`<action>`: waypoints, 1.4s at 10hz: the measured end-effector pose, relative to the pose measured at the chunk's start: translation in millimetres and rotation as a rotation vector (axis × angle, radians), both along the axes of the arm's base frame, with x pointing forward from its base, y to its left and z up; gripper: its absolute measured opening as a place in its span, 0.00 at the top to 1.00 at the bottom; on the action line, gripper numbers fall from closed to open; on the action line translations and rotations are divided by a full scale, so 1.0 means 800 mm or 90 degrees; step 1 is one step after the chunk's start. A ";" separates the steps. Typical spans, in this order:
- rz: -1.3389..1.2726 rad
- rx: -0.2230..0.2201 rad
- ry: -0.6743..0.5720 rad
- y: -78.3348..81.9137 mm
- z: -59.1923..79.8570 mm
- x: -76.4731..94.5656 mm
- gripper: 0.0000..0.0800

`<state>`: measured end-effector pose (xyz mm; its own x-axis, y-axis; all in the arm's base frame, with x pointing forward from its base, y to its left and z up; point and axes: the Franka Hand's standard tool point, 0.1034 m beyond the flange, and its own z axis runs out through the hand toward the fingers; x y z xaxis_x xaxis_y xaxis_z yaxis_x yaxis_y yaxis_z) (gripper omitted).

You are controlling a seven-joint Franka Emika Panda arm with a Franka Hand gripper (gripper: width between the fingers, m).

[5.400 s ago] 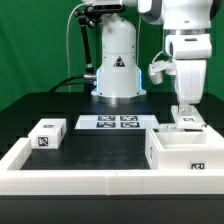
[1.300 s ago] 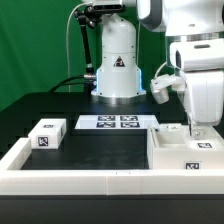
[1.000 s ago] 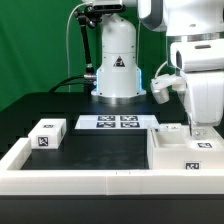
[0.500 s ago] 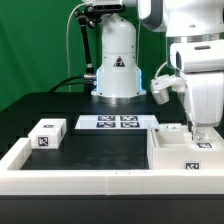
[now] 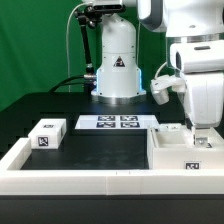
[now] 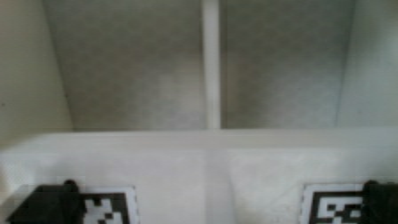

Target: Assemble cabinet

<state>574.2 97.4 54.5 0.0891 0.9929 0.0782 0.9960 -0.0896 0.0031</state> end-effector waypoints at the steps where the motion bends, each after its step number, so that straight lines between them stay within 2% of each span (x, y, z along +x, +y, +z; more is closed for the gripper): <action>1: 0.000 0.000 0.000 0.000 0.000 0.000 0.00; 3: 0.000 0.000 0.000 0.000 0.001 0.000 0.00; 5: 0.000 -0.006 -0.008 0.001 0.019 -0.007 0.00; 7: -0.003 -0.015 -0.013 0.000 0.039 -0.027 0.00; 8: -0.002 -0.018 -0.014 -0.001 0.043 -0.037 0.00; 9: -0.001 -0.020 -0.014 -0.003 0.043 -0.044 0.00; 14: -0.002 -0.019 -0.011 -0.003 0.040 -0.044 0.00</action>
Offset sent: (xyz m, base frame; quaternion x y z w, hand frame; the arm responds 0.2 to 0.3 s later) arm -0.0190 -0.0016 0.0228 0.0001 -0.0234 -0.0024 0.9997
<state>539.1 94.9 86.3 0.0916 0.9945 0.0501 0.9954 -0.0929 0.0238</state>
